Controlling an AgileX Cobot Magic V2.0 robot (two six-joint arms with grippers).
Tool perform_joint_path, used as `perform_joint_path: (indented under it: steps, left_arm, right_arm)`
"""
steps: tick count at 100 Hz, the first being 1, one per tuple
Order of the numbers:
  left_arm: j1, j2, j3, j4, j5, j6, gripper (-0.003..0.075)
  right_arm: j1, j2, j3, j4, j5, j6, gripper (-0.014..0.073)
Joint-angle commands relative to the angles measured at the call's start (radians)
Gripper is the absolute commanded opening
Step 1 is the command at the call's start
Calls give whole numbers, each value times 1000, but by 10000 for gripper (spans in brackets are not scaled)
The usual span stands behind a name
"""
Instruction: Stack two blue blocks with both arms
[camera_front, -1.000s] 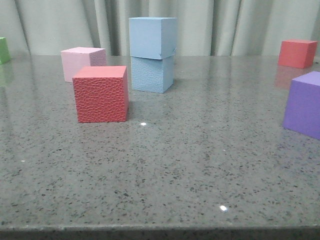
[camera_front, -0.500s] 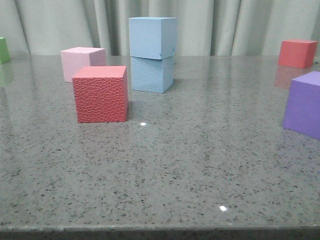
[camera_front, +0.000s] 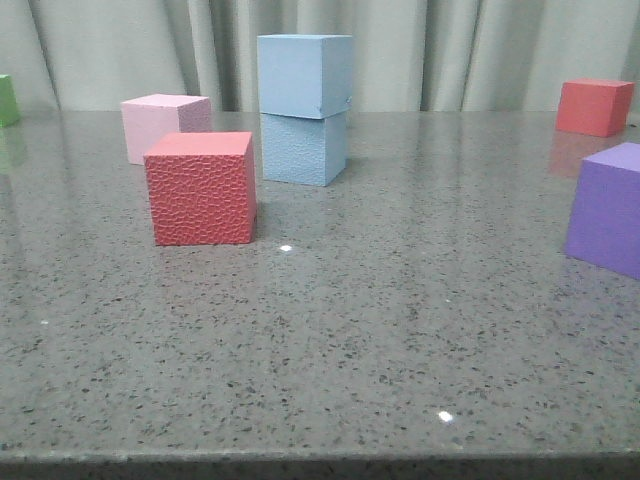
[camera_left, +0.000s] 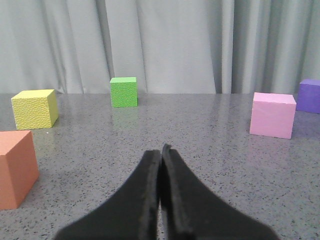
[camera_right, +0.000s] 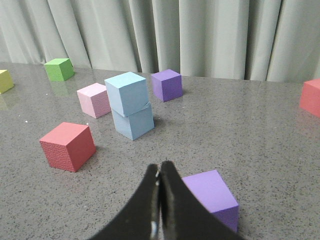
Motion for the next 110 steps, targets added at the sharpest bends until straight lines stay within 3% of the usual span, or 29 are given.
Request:
perform_joint_path:
  steps: [1,86,110]
  left_arm:
    - [-1,-35,3,-9,-71,4,-18]
    - [-1,-33,3,-9,-69,4,-18]
    - [-1,-33,3,-9,-69,4,-18]
  right_arm:
    - [-1,13,-22,-18,-75,-9,-112]
    - [-1,15,-15,-18,-76,-9,-112]
    - [-83,15,88,-22,-215,-9,-112]
